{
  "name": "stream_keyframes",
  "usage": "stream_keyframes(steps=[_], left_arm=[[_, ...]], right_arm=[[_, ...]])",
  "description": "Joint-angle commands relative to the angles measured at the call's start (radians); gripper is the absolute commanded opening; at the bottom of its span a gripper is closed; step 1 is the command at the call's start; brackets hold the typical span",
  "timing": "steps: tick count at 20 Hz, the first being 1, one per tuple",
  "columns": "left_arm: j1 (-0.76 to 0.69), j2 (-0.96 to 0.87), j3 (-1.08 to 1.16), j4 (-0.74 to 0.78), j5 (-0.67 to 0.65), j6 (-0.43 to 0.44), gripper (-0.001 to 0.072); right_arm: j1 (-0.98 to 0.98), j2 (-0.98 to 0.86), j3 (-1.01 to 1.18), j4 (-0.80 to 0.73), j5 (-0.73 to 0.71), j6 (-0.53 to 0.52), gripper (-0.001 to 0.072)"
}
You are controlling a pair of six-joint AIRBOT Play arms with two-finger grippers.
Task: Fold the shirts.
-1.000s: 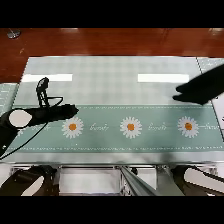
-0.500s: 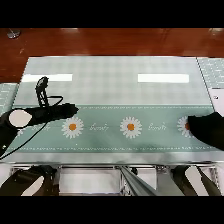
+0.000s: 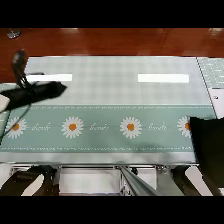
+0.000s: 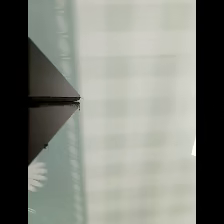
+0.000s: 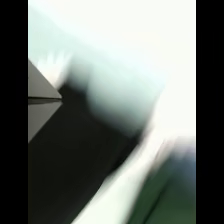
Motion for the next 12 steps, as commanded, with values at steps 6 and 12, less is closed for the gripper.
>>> stream_keyframes(steps=[6, 12], left_arm=[[-0.075, -0.148, 0.353, 0.226, -0.243, 0.028, 0.0017], [-0.050, -0.211, 0.129, 0.377, -0.240, -0.033, 0.0017]], right_arm=[[0.879, -0.346, 0.117, -0.045, -0.175, -0.184, 0.0029], [1.055, -0.494, -0.101, -0.290, -0.280, 0.060, 0.0028]])
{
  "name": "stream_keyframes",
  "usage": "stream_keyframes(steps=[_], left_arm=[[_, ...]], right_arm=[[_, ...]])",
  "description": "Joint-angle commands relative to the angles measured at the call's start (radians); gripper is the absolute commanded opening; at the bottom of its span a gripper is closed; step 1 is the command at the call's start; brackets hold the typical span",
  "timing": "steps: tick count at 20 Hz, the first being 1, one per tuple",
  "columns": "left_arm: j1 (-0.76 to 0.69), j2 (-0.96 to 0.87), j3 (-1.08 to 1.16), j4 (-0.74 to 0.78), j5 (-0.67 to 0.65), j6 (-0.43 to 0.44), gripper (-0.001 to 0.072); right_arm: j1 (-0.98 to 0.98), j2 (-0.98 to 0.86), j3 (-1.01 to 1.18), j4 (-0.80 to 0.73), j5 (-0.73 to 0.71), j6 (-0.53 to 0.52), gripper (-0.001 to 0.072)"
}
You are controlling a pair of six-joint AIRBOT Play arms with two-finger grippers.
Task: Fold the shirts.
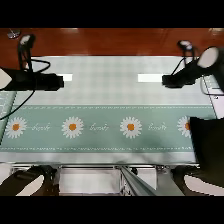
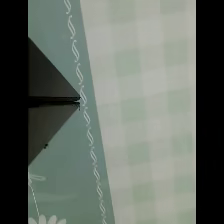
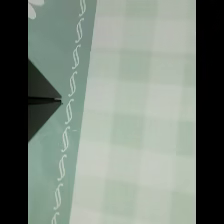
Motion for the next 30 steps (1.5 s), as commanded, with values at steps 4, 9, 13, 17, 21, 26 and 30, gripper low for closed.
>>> stream_keyframes(steps=[4, 9, 13, 17, 21, 26, 30], left_arm=[[0.008, -0.025, -0.049, 0.141, -0.037, 0.012, 0.0019], [0.008, -0.026, -0.049, 0.133, -0.050, -0.005, 0.0019], [0.008, -0.026, -0.049, 0.133, -0.050, -0.005, 0.0019], [0.008, -0.026, -0.049, 0.133, -0.050, -0.005, 0.0018], [0.008, -0.026, -0.049, 0.133, -0.050, -0.005, 0.0019], [0.008, -0.026, -0.049, 0.133, -0.050, -0.005, 0.0018], [0.008, -0.026, -0.049, 0.133, -0.050, -0.005, 0.0019]], right_arm=[[0.073, -0.058, -0.077, -0.115, -0.033, 0.093, 0.0029], [0.073, -0.056, -0.077, -0.116, -0.027, 0.093, 0.0029], [0.073, -0.056, -0.077, -0.116, -0.027, 0.093, 0.0029], [0.073, -0.056, -0.077, -0.116, -0.027, 0.093, 0.0029], [0.073, -0.056, -0.077, -0.116, -0.027, 0.093, 0.0028], [0.073, -0.056, -0.077, -0.116, -0.027, 0.093, 0.0028], [0.073, -0.056, -0.077, -0.116, -0.027, 0.093, 0.0029]])
